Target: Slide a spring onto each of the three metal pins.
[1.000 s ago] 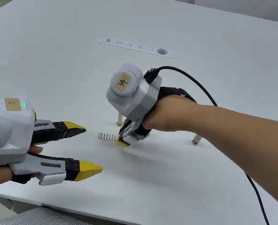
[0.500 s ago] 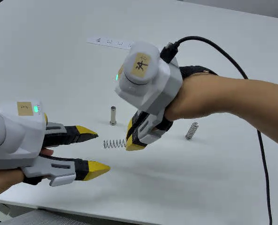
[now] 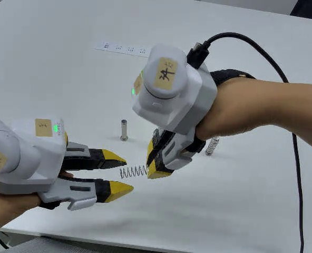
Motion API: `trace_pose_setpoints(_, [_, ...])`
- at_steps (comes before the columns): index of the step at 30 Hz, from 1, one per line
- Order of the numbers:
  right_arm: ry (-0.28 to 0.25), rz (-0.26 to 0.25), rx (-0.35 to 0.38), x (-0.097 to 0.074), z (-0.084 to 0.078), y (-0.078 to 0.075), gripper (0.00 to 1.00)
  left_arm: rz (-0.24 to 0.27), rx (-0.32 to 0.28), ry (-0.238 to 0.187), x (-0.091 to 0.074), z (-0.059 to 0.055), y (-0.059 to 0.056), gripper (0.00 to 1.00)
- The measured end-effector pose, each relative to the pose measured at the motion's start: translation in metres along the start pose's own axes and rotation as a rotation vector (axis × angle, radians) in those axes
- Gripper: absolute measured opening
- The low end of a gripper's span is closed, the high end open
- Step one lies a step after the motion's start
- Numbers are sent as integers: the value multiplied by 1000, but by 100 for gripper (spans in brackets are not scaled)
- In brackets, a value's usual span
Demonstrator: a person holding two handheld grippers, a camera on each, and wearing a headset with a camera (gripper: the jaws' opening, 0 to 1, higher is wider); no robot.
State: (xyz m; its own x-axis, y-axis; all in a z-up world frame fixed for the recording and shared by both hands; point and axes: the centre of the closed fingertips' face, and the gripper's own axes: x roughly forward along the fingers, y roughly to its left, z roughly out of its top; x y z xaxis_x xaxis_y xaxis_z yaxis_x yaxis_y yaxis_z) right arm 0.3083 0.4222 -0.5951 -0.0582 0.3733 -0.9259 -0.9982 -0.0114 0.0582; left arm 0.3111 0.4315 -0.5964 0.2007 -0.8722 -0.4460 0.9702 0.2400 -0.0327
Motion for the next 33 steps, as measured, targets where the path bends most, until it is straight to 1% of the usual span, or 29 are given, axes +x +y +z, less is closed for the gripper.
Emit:
trace_pose_setpoints(7, [-4,6,-11,-1,6,2,11,-1,12,-8,1,3,1,19])
trace_pose_setpoints(14, [-2,-2,-18,-5,9,0,11,-16,39,-2,4,2,-3,13])
trace_pose_setpoints(20, [-11,-16,-36,-13,16,2,11,-22,50,10,6,1,-5,13])
trace_pose_setpoints(22, [-26,-21,-42,-16,21,3,11,-24,53,15,6,0,-6,12])
trace_pose_setpoints(26, [-77,-23,-48,-21,37,5,11,-27,59,16,7,0,-7,12])
trace_pose_setpoints(30, [-81,-35,-68,-22,42,8,11,-23,64,17,7,1,-7,12])
trace_pose_setpoints(33, [-93,-34,-76,-22,45,8,12,-22,69,14,7,2,-8,12])
